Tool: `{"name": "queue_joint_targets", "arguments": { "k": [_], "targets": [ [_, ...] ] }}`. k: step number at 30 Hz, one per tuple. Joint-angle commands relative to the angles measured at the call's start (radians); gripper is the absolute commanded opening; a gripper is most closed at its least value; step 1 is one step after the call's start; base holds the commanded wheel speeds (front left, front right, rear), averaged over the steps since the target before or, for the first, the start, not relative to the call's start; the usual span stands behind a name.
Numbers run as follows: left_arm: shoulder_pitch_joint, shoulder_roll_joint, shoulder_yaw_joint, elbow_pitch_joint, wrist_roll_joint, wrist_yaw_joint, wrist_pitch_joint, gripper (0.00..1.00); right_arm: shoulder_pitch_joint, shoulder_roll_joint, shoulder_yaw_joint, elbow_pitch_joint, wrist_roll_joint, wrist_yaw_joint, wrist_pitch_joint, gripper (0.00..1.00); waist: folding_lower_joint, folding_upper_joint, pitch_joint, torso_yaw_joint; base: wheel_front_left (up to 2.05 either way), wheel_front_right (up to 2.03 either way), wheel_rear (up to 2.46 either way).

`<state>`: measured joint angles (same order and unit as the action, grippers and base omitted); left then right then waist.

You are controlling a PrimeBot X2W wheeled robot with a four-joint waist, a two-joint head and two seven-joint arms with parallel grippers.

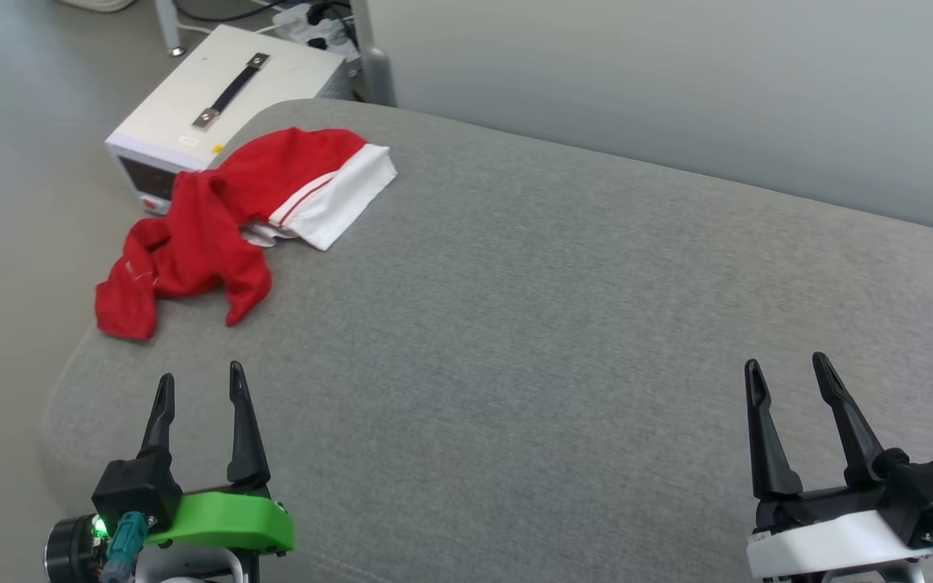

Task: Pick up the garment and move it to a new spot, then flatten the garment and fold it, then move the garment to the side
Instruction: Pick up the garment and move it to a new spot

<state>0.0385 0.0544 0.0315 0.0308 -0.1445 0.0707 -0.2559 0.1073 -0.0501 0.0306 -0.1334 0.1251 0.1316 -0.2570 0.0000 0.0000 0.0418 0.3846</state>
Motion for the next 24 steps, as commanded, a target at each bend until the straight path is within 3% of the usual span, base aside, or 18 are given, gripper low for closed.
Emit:
{"name": "queue_joint_targets", "arguments": {
  "k": [1,13,24],
  "targets": [
    [-0.014,-0.004,0.000,0.003,-0.007,0.005,-0.006,1.00,-0.013,0.000,0.001,-0.005,-0.010,-0.001,-0.005,1.00,0.0000,0.0000,0.017,0.059,0.00,0.00,0.00],
    [-0.005,-0.004,0.012,0.009,-0.039,0.017,-0.006,1.00,-0.019,0.000,0.008,-0.004,-0.026,-0.001,-0.005,1.00,0.0000,0.0000,0.026,0.163,0.00,0.00,0.00],
    [-0.003,-0.004,0.026,0.015,-0.045,0.012,-0.006,1.00,-0.027,0.000,0.027,0.000,-0.028,-0.001,-0.005,1.00,0.0000,0.0000,0.031,0.164,0.00,0.00,0.00]
  ]
}}
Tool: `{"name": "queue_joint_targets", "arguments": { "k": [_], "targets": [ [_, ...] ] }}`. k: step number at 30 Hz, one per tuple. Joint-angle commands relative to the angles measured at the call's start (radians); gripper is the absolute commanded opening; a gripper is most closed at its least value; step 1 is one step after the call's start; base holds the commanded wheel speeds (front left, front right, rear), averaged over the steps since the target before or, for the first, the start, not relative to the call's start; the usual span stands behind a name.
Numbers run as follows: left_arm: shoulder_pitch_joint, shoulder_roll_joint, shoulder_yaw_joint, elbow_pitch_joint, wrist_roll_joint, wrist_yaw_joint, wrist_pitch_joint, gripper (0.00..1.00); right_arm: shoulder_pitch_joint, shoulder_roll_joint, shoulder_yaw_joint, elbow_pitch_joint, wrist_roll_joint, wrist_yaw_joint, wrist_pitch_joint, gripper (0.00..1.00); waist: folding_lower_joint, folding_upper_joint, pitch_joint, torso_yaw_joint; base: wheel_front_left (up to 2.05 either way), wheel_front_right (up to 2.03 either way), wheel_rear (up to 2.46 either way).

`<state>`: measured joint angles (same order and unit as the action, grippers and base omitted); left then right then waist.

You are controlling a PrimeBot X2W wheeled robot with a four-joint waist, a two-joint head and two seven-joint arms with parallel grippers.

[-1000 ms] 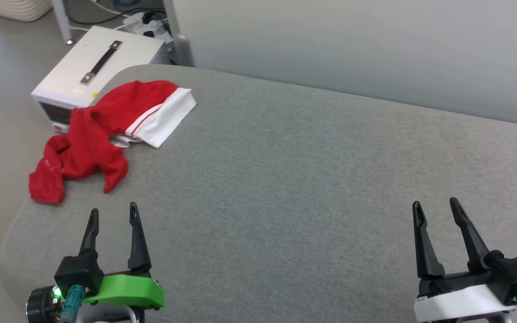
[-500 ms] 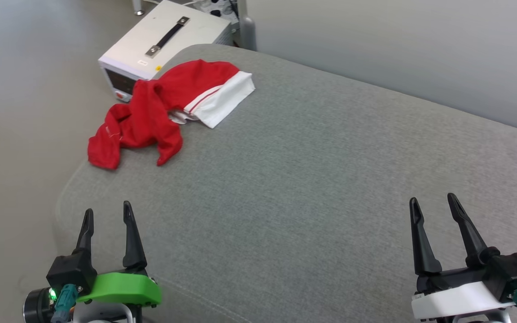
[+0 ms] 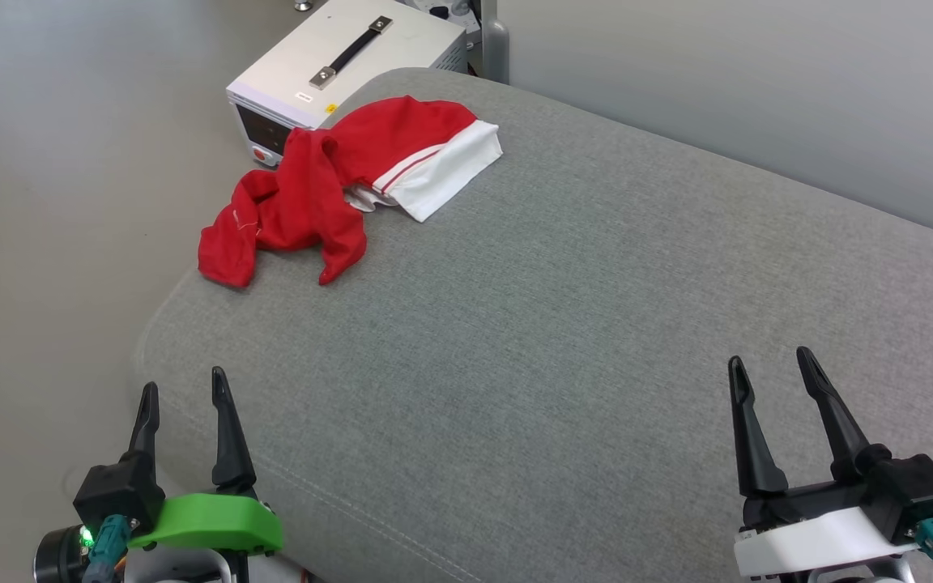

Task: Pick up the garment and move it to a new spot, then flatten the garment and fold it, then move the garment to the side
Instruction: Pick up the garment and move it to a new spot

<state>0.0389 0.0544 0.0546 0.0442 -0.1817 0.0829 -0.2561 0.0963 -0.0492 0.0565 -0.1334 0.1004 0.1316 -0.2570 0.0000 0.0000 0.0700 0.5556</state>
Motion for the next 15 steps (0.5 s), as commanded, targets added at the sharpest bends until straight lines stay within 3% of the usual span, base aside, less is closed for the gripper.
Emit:
{"name": "queue_joint_targets", "arguments": {
  "k": [1,6,11,15],
  "targets": [
    [-0.007,-0.004,0.006,0.005,-0.005,-0.004,-0.006,1.00,-0.018,-0.001,0.003,0.000,-0.005,-0.001,-0.005,1.00,0.0000,0.0000,0.007,-0.014,0.00,0.00,0.00],
    [-0.069,-0.004,0.040,0.024,-0.008,-0.041,-0.006,1.00,-0.028,-0.001,0.005,-0.006,-0.025,-0.001,-0.005,1.00,0.0000,0.0000,0.039,-0.047,0.00,0.00,0.00],
    [-0.220,0.002,0.126,0.069,0.012,-0.115,-0.006,1.00,-0.060,-0.003,0.013,-0.018,-0.064,-0.001,-0.005,1.00,0.0000,0.0000,0.112,-0.095,0.00,0.00,0.00],
    [-0.370,0.042,0.193,0.142,0.017,-0.165,-0.006,1.00,-0.098,-0.022,0.012,-0.031,-0.078,-0.001,-0.005,1.00,0.0000,0.0000,0.179,-0.136,0.00,0.00,0.00]
  ]
}}
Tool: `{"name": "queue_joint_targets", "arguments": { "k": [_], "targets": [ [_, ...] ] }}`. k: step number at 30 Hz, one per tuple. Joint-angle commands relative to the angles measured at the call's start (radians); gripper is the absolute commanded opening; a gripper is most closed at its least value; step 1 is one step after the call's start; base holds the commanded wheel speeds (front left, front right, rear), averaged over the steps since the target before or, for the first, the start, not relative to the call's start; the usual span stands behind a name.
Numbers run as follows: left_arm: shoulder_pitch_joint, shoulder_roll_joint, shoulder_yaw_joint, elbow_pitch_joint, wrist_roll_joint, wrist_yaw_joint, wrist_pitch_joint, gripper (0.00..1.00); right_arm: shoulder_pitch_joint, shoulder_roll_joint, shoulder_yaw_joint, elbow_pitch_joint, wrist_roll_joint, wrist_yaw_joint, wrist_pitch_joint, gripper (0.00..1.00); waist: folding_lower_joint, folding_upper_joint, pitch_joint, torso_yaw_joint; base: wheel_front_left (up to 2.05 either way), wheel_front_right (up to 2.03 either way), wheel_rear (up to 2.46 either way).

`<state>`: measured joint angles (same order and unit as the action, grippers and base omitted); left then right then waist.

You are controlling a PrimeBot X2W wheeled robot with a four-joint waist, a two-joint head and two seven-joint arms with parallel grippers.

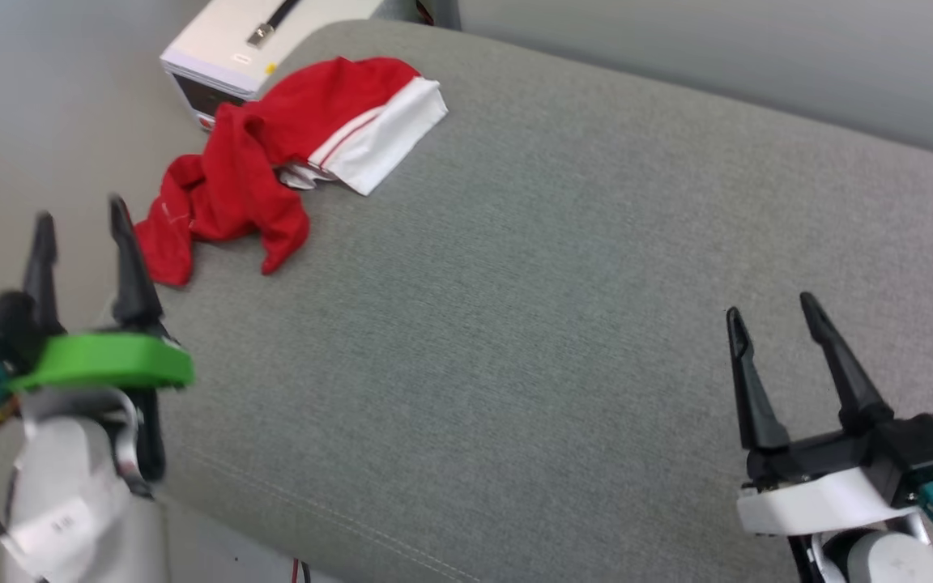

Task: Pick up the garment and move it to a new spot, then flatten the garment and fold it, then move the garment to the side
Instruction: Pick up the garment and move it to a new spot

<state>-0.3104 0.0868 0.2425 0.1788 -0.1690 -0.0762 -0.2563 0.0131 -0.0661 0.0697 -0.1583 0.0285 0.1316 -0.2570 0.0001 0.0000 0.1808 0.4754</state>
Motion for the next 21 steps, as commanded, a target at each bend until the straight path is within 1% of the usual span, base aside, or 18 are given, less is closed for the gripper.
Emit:
{"name": "queue_joint_targets", "arguments": {
  "k": [1,3,7,10,12,15,16,18,21],
  "targets": [
    [-0.053,0.022,0.016,0.032,0.000,-0.013,-0.006,1.00,-0.022,-0.009,-0.003,-0.010,-0.007,-0.001,-0.005,1.00,-0.0001,0.0000,0.082,-0.066,0.00,0.00,0.00],
    [-0.127,0.050,0.044,0.063,-0.019,-0.029,-0.006,1.00,-0.035,-0.018,-0.006,-0.019,-0.010,-0.001,-0.005,1.00,-0.0001,0.0000,0.110,-0.086,0.00,0.00,0.00],
    [-0.261,0.137,0.056,0.153,-0.050,-0.048,-0.006,1.00,-0.066,-0.035,-0.011,-0.046,-0.016,-0.001,-0.005,1.00,-0.0001,0.0000,0.177,-0.120,0.00,0.00,0.00],
    [-0.355,0.203,0.025,0.238,-0.091,-0.053,-0.004,1.00,-0.096,-0.048,-0.010,-0.067,-0.021,-0.001,-0.005,1.00,-0.0001,0.0000,0.232,-0.138,0.00,0.00,0.00],
    [-0.423,0.250,-0.039,0.303,-0.146,-0.054,0.029,1.00,-0.113,-0.056,-0.009,-0.082,-0.026,-0.001,-0.005,1.00,-0.0001,0.0000,0.266,-0.145,0.00,0.00,0.00],
    [-0.516,0.320,-0.138,0.390,-0.263,-0.054,0.153,1.00,-0.133,-0.072,-0.008,-0.101,-0.034,-0.001,-0.005,1.00,-0.0001,0.0000,0.313,-0.155,0.00,0.00,0.00],
    [-0.542,0.339,-0.154,0.408,-0.302,-0.054,0.185,1.00,-0.139,-0.076,-0.007,-0.107,-0.037,-0.001,-0.005,1.00,-0.0001,0.0000,0.325,-0.159,0.00,0.00,0.00],
    [-0.590,0.372,-0.197,0.456,-0.396,-0.054,0.302,1.00,-0.149,-0.083,-0.008,-0.118,-0.041,-0.001,-0.005,1.00,-0.0001,0.0000,0.350,-0.168,0.00,0.00,0.00],
    [-0.647,0.415,-0.261,0.506,-0.536,-0.054,0.514,1.00,-0.164,-0.093,-0.012,-0.134,-0.047,-0.001,-0.005,1.00,-0.0001,0.0000,0.386,-0.181,0.00,0.00,0.00]
  ]
}}
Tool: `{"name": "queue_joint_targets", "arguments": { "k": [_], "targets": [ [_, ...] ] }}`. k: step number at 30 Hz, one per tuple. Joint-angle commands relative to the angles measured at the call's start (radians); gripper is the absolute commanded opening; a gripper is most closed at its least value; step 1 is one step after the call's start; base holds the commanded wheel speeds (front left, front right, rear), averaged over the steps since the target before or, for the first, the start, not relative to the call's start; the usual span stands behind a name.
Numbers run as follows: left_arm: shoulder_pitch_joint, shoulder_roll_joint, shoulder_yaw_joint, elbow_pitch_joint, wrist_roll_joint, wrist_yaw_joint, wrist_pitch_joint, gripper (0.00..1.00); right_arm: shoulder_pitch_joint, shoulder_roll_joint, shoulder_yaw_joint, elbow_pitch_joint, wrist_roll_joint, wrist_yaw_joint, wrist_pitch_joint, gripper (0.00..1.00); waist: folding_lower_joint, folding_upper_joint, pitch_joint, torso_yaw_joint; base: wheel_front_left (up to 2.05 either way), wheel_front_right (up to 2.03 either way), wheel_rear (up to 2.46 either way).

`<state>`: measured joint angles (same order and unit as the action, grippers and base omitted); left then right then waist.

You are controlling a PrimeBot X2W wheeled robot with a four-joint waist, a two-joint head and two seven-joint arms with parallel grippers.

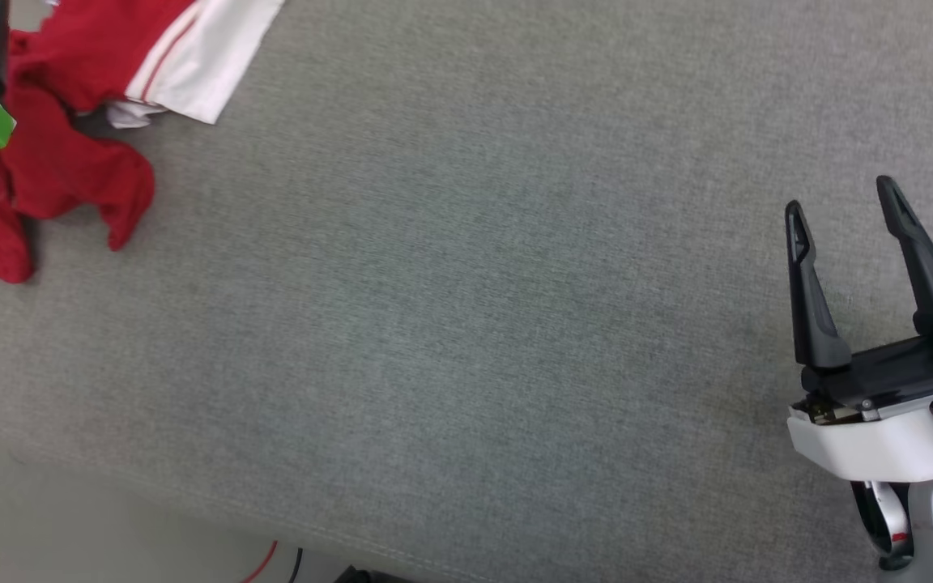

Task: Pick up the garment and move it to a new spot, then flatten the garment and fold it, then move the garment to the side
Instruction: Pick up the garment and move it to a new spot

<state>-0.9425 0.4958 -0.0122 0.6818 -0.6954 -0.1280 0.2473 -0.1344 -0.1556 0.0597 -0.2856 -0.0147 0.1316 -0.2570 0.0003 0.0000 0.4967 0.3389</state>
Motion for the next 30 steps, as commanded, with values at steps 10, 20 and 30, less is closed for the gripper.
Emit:
{"name": "queue_joint_targets", "arguments": {
  "k": [10,20,30],
  "targets": [
    [-0.149,0.138,-0.202,0.093,-0.150,-0.003,0.379,1.00,-0.050,-0.026,-0.019,-0.051,-0.019,-0.001,-0.005,1.00,-0.0003,0.0000,0.192,-0.093,0.00,0.00,0.00],
    [-0.174,0.135,-0.355,0.180,-0.143,-0.003,0.452,1.00,-0.071,-0.022,-0.017,-0.095,-0.027,-0.001,-0.005,1.00,-0.0003,0.0000,0.243,-0.121,0.00,0.00,0.00],
    [-0.200,0.159,-0.474,0.187,-0.153,-0.003,0.335,0.00,-0.066,-0.006,-0.009,-0.104,-0.028,-0.001,-0.005,1.00,-0.0003,0.0000,0.203,-0.119,0.00,0.00,0.00]
  ]
}}
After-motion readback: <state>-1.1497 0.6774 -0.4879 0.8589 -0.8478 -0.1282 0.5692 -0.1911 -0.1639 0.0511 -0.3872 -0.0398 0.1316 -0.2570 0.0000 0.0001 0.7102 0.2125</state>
